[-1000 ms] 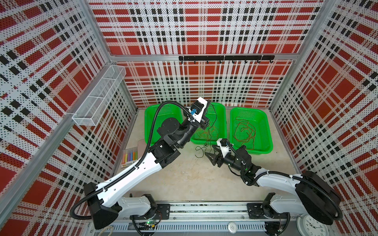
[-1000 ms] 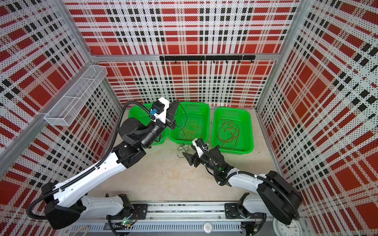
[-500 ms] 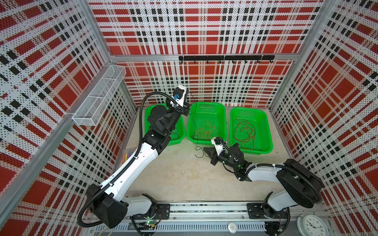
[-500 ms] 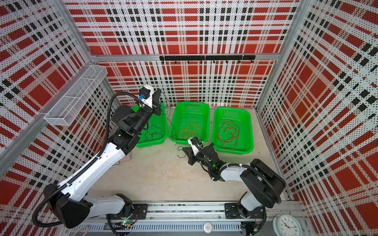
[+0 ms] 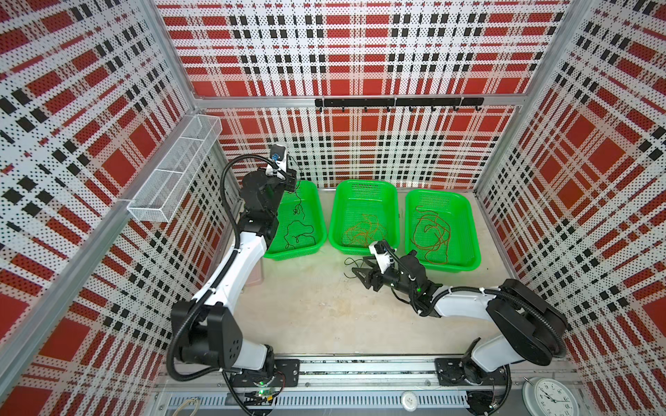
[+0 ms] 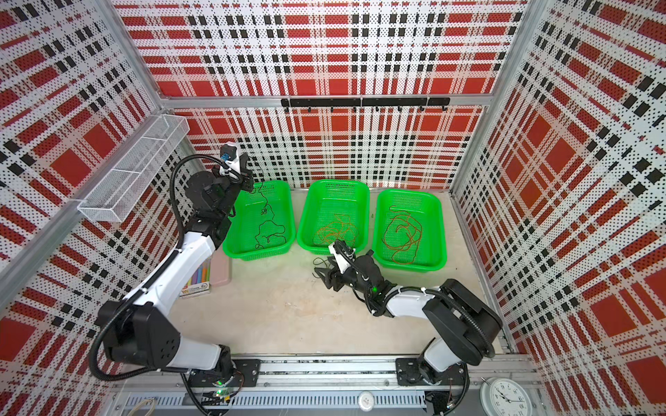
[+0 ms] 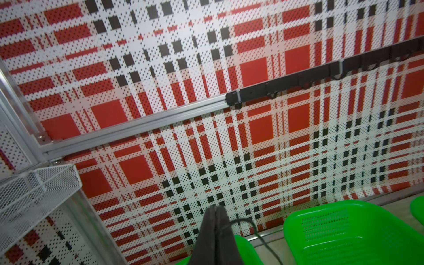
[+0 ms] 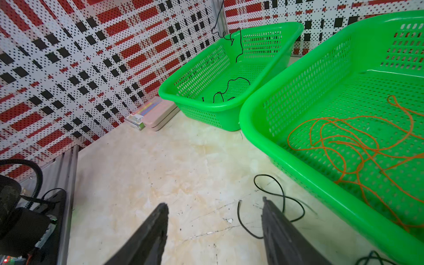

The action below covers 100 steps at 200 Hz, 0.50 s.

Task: Untangle and sort cables by color
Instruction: Place the cable into the container.

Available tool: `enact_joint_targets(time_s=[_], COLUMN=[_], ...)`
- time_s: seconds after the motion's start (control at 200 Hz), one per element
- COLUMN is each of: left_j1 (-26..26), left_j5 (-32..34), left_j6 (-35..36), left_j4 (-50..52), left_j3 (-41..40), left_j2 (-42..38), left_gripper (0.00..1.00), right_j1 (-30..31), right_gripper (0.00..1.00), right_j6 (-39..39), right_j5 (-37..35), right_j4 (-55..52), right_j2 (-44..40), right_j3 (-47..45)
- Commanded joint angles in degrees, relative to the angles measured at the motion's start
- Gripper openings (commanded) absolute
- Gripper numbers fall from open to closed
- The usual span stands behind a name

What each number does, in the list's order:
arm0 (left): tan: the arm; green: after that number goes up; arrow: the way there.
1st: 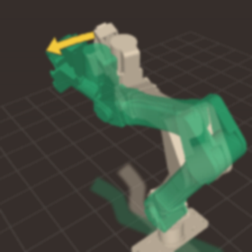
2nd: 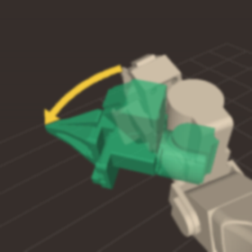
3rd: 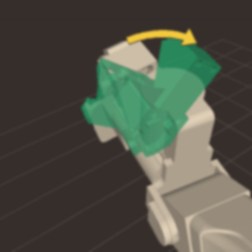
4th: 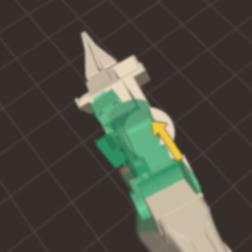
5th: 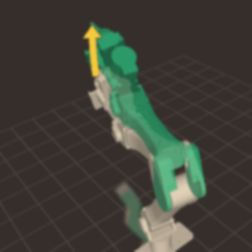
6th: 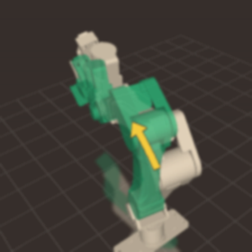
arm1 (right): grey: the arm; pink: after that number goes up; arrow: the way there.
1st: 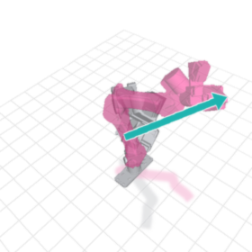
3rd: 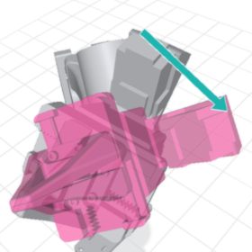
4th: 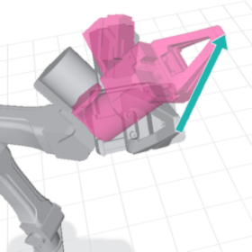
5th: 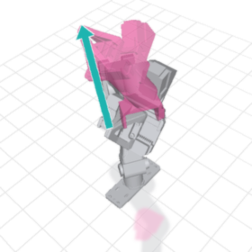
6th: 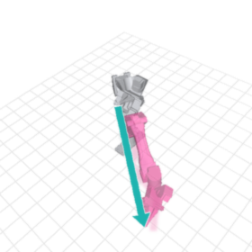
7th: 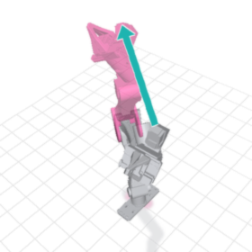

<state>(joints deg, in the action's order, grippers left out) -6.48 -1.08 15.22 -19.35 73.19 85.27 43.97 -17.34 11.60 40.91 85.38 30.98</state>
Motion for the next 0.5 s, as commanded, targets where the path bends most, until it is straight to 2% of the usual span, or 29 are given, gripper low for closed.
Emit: enact_joint_targets(time_s=[0.0, 0.095, 0.18, 0.195, 0.261, 0.296, 0.366, 0.456, 0.496], left_j1=[1.8, 2.5, 2.9, 2.9, 3.4, 3.4, 3.4, 2.6, 1.7], left_j5=[0.6, 1.4, 2.0, 2.0, 2.0, 2.5, 2.7, 3.5, 4.4], left_j6=[0.0, -0.6, -1.1, -1.3, -1.9, -2.4, -3.1, -3.8, -3.5], left_j4=[-1.6, -3.0, -3.5, -3.6, -3.6, -3.6, -3.7, -5.0, -5.3], left_j3=[-2.1, -4.4, -5.8, -6.0, -6.8, -7.2, -8.3, -10.8, -11.9], left_j2=[3.9, 6.3, 7.8, 8.0, 8.6, 8.5, 7.2, 4.1, 2.3], left_gripper=[0.0, 0.0, 0.09, 0.13, 0.49, 0.62, 0.74, 1.0, 0.98], right_j1=[-0.4, -0.7, -1.2, -1.3, -1.9, -2.3, -2.9, -4.8, -6.1], right_gripper=[0.69, 0.7, 0.7, 0.7, 0.71, 0.71, 0.71, 0.71, 0.71], right_j6=[1.1, 1.1, 0.7, 0.6, -0.3, -0.8, -1.9, -3.7, -4.6], right_j5=[-6.2, -10.2, -13.1, -13.6, -15.2, -15.8, -18.1, -19.6, -19.3], right_j4=[-7.6, -13.5, -16.4, -16.7, -17.9, -18.5, -21.4, -26.7, -28.7], right_j2=[-5.1, -8.4, -11.3, -11.8, -14.0, -15.3, -17.8, -21.0, -22.3], right_j3=[1.0, 1.0, 0.0, -0.3, -1.6, -2.3, -3.0, -3.2, -3.4])
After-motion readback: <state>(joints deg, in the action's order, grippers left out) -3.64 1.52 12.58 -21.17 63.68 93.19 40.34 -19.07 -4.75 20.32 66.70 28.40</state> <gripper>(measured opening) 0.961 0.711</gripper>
